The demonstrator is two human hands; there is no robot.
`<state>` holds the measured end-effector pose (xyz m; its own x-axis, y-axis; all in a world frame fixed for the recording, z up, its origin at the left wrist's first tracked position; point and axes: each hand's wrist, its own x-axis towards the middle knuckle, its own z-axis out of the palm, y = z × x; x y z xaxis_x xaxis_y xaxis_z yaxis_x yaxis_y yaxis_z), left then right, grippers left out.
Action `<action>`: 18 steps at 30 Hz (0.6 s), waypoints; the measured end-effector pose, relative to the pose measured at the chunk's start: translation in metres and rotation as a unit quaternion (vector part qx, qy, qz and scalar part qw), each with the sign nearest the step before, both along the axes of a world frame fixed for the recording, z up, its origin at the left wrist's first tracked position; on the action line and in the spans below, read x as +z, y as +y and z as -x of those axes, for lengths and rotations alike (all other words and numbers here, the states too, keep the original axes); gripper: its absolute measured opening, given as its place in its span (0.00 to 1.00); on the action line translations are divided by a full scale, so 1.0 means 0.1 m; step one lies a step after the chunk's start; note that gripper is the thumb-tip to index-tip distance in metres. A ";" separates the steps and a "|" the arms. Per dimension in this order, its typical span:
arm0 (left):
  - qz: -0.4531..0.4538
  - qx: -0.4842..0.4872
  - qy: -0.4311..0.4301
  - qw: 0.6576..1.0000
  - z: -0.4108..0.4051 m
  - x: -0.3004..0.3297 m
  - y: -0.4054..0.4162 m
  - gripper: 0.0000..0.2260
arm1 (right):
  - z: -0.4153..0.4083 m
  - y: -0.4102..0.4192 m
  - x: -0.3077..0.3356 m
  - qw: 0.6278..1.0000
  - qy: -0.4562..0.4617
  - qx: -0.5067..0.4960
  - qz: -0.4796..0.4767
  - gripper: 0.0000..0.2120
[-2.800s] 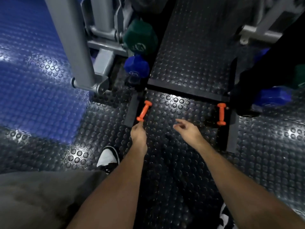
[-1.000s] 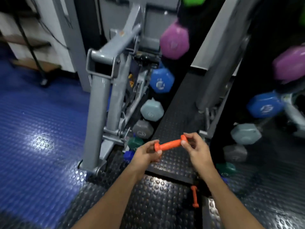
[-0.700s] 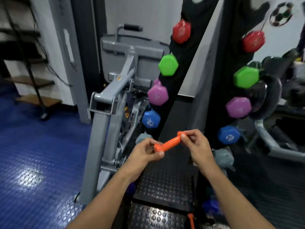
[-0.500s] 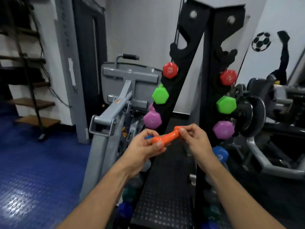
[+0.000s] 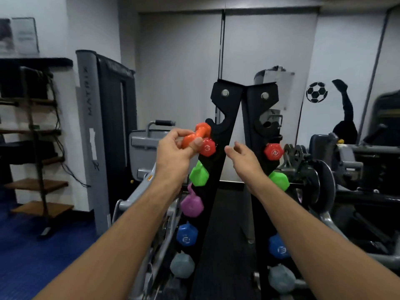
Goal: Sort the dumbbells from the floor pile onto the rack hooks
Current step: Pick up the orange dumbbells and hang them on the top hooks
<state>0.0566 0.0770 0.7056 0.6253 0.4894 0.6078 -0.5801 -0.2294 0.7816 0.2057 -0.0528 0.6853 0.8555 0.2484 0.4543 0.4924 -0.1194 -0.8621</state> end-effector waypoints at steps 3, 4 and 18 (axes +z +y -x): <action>-0.059 0.087 -0.006 0.994 -0.27 0.27 0.09 0.11 | 0.00 0.07 0.04 0.996 -0.003 0.060 0.066 0.34; -0.078 0.105 -0.004 0.991 -0.36 0.35 0.12 0.11 | 0.02 0.08 0.04 0.994 -0.008 0.065 0.084 0.33; -0.173 0.127 0.075 0.974 -1.24 0.78 0.14 0.12 | -0.15 0.03 -0.07 0.987 -0.030 0.051 0.147 0.34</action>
<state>0.1807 0.0907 0.7835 0.6062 0.4210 0.6747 -0.3554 -0.6155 0.7035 0.2206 -0.0500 0.6784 0.7936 0.4596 0.3986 0.5632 -0.3073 -0.7671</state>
